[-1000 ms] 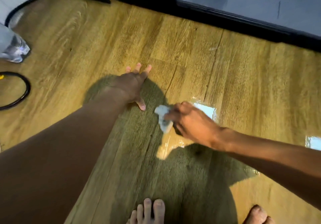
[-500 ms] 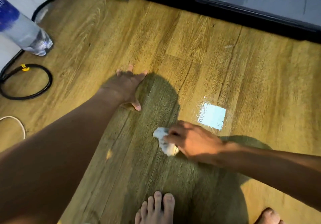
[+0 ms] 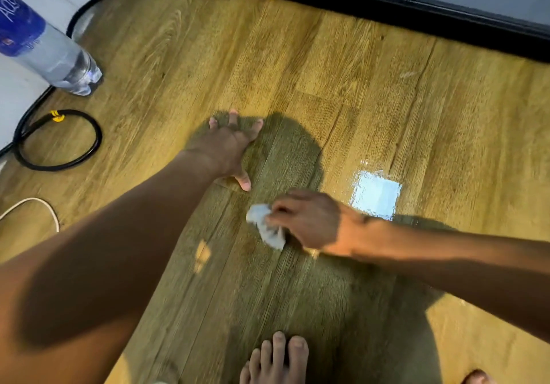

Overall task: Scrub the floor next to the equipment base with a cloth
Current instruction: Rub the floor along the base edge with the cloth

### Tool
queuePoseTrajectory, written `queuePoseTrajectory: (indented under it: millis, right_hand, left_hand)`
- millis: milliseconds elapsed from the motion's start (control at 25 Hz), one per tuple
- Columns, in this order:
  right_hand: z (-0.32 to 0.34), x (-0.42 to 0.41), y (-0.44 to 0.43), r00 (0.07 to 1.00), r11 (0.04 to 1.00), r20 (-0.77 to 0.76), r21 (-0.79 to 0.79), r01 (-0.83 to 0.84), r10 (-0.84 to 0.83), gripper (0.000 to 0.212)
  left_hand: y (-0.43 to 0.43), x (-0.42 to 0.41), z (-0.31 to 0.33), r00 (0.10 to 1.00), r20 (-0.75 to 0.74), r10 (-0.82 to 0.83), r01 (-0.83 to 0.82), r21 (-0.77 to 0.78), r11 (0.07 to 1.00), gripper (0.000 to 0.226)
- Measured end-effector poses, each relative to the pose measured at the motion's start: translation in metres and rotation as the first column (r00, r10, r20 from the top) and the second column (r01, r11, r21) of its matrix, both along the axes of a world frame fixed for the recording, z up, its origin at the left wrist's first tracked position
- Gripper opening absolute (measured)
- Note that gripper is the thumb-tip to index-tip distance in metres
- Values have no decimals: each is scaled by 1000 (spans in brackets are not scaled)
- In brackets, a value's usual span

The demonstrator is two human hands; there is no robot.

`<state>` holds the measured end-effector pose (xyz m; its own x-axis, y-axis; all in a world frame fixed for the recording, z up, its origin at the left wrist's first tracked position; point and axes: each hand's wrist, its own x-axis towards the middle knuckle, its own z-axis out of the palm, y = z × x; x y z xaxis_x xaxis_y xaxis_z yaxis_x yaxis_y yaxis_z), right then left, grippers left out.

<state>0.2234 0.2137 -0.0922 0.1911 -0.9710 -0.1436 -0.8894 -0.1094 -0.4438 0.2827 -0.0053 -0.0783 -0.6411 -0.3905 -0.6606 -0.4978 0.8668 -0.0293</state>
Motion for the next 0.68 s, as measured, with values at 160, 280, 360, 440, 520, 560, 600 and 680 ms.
queuePoseTrajectory:
  millis: [160, 280, 360, 440, 520, 560, 600, 680]
  right_hand:
    - [-5, -63, -33, 931, 929, -54, -103, 355, -362, 37]
    - [-10, -50, -28, 952, 946, -50, -143, 291, -301, 42]
    - [-8, -47, -18, 982, 974, 7, -123, 188, -189, 44]
    - [-2, -82, -25, 966, 962, 106, -114, 248, -236, 31]
    - [-4, -135, -47, 915, 905, 96, -144, 401, -391, 28]
    - [-7, -158, -58, 862, 847, 39, -169, 503, -505, 32]
    - [-12, -172, -63, 806, 792, 28, -170, 586, -591, 36]
    - [-16, -168, -66, 774, 763, -3, -169, 624, -633, 39]
  left_hand:
    - [-2, -2, 1, 999, 21, -31, 31, -8, 999, 136]
    - [1, -1, 2, 999, 22, -31, 31, 5, 999, 135]
    - [1, -1, 1, 999, 19, -31, 31, 14, 999, 135]
    - [0, -2, 1, 999, 27, -31, 30, 29, 999, 134]
    - [0, -3, 1, 999, 35, -42, 41, 36, 998, 133]
    - [-1, -3, 2, 998, 35, -46, 45, 38, 998, 133]
    - [-1, -2, 3, 998, 37, -41, 40, 43, 998, 132]
    - [1, -2, 3, 999, 42, -34, 32, 49, 998, 132]
